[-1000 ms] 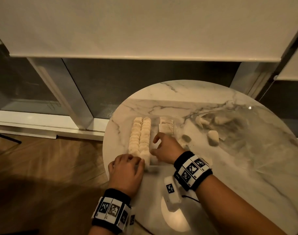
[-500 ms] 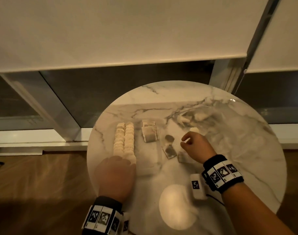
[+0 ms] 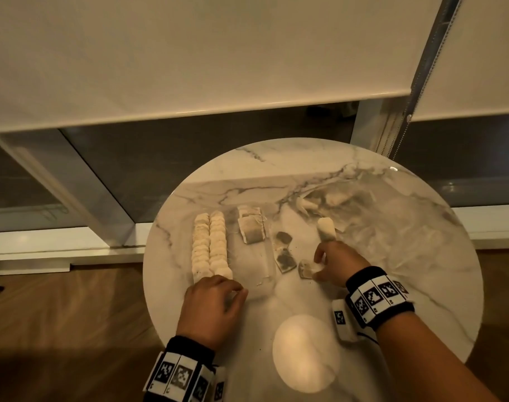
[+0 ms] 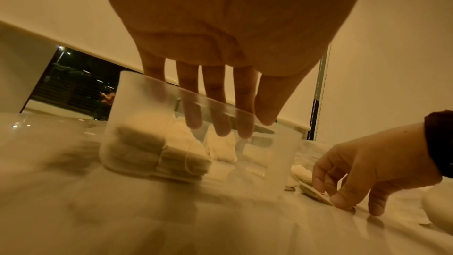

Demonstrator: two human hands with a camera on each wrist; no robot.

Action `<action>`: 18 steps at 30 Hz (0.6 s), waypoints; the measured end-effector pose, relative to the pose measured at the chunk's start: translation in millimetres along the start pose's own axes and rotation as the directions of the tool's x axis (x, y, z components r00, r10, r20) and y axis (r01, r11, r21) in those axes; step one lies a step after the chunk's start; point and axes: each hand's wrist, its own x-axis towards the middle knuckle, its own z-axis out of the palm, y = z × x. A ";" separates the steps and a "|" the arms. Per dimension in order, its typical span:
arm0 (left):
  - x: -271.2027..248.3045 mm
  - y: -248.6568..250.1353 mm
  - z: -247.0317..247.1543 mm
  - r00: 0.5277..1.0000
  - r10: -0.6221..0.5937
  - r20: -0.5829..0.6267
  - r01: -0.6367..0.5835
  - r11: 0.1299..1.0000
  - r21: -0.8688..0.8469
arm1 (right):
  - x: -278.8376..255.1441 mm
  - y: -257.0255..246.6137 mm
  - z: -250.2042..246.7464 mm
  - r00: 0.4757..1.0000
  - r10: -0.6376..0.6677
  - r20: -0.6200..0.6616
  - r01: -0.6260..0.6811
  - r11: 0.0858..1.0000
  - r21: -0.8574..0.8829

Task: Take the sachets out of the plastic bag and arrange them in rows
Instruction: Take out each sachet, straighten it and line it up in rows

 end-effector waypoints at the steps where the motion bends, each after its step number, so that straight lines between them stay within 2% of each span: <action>1: -0.6 -0.1 0.2 1.000 -0.009 0.019 0.009 1.000 0.006 | -0.3 -0.3 0.8 1.000 -0.003 -0.003 0.003 1.000 0.002; 10: -2.0 -2.6 -4.6 0.994 -0.076 0.074 0.074 0.997 0.024 | -2.2 -0.3 -1.3 1.000 -0.017 0.003 0.017 0.997 0.074; 15: -4.8 -7.9 -4.4 0.994 -0.080 0.078 0.080 0.997 -0.002 | -6.9 -9.0 -17.0 0.987 -0.073 -0.144 0.116 0.941 0.317; 18: -3.4 -10.3 -4.1 0.996 -0.084 -0.022 0.082 0.995 -0.061 | -9.9 -29.8 -35.3 0.964 -0.133 -0.229 0.224 0.872 0.435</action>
